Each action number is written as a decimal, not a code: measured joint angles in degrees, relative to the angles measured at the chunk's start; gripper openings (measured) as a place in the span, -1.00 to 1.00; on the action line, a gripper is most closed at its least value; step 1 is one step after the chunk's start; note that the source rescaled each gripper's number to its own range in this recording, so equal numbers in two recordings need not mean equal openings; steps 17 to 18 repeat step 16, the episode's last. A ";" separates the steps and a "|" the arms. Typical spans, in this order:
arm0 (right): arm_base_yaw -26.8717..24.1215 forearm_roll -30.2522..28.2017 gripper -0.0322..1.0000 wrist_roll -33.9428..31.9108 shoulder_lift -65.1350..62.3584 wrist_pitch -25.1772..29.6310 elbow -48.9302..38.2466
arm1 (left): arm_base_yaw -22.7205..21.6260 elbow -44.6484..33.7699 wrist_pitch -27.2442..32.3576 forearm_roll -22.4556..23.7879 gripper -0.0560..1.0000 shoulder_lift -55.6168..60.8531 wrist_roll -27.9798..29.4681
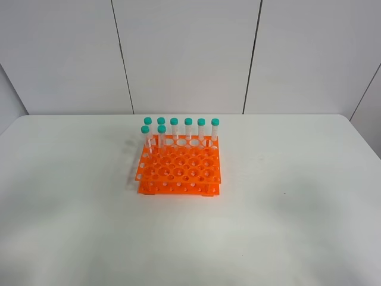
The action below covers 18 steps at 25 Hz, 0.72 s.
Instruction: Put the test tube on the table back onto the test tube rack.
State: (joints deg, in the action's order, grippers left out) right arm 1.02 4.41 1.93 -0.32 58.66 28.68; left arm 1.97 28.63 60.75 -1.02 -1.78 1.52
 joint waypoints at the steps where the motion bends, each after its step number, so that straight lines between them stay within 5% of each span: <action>1: 0.00 0.00 1.00 0.00 0.00 0.00 0.00 | 0.00 0.00 0.07 -0.06 0.99 1.35 0.00; 18: 0.00 0.00 1.00 0.00 0.00 0.00 0.00 | 0.00 0.00 0.51 -0.11 0.99 2.17 -0.02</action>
